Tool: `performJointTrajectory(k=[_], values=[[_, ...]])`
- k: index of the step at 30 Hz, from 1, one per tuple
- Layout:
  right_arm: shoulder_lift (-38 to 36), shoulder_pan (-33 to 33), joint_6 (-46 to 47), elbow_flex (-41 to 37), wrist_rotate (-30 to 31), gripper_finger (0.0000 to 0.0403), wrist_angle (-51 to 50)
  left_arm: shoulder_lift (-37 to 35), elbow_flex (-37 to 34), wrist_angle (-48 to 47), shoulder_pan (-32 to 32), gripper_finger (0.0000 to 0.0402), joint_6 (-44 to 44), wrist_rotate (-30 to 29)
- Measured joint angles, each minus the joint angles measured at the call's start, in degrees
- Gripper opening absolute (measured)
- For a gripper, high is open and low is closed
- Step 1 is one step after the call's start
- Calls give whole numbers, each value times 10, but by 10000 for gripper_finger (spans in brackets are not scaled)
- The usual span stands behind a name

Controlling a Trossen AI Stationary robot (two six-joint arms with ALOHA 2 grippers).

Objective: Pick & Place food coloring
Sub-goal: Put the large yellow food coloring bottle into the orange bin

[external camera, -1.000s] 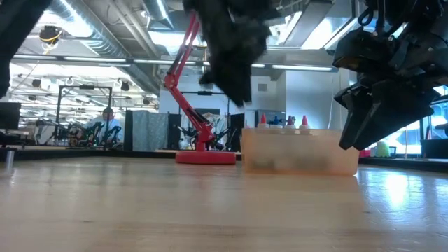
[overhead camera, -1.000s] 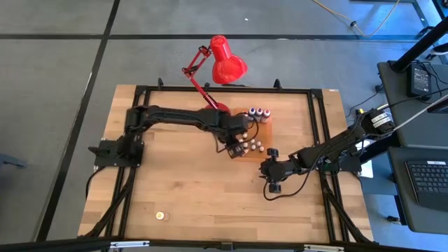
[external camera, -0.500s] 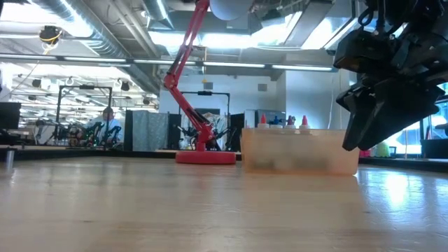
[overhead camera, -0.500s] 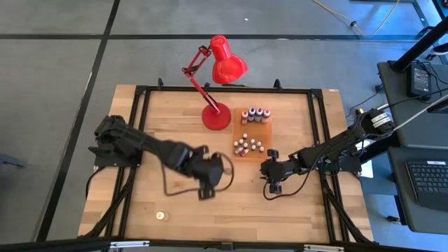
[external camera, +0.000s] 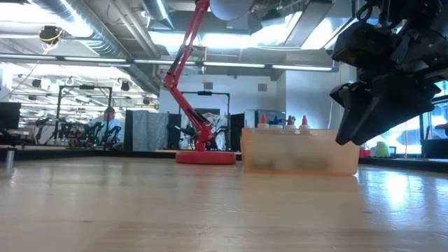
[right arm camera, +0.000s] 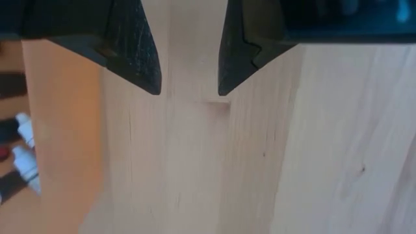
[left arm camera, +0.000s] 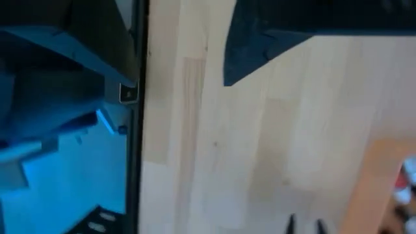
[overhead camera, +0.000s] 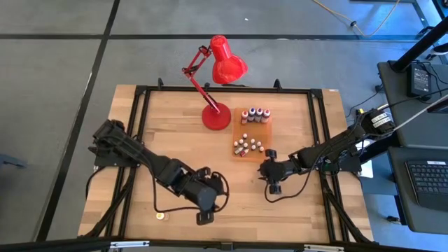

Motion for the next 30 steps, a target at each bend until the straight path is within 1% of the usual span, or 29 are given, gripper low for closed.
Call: performJointTrajectory(k=[3,5,7,10,12,15,19,21,23,26,30], values=[[0,0,-34,0,1,155,9,4,0,16,0,247,62,13],[0,0,-49,0,4,155,15,7,0,10,1,261,78,13],[0,0,-60,0,7,155,21,7,-1,-2,0,268,60,30],[0,0,-60,0,13,155,22,7,0,-41,-13,271,5,70],[0,0,-60,0,13,155,22,7,0,-74,-32,271,-49,70],[0,0,-59,0,13,155,22,7,-1,-132,-67,270,-152,26],[0,0,-59,0,13,155,22,9,-24,-149,-121,270,-289,-47],[0,0,-59,0,13,155,23,9,-37,-152,-147,271,-347,-64],[0,0,-60,0,13,155,27,9,-45,-159,-169,272,-404,-65],[0,0,-62,0,14,155,38,8,-50,-183,-193,272,-516,-61],[0,0,-63,0,14,155,64,8,-51,-238,-220,272,-645,-33]])
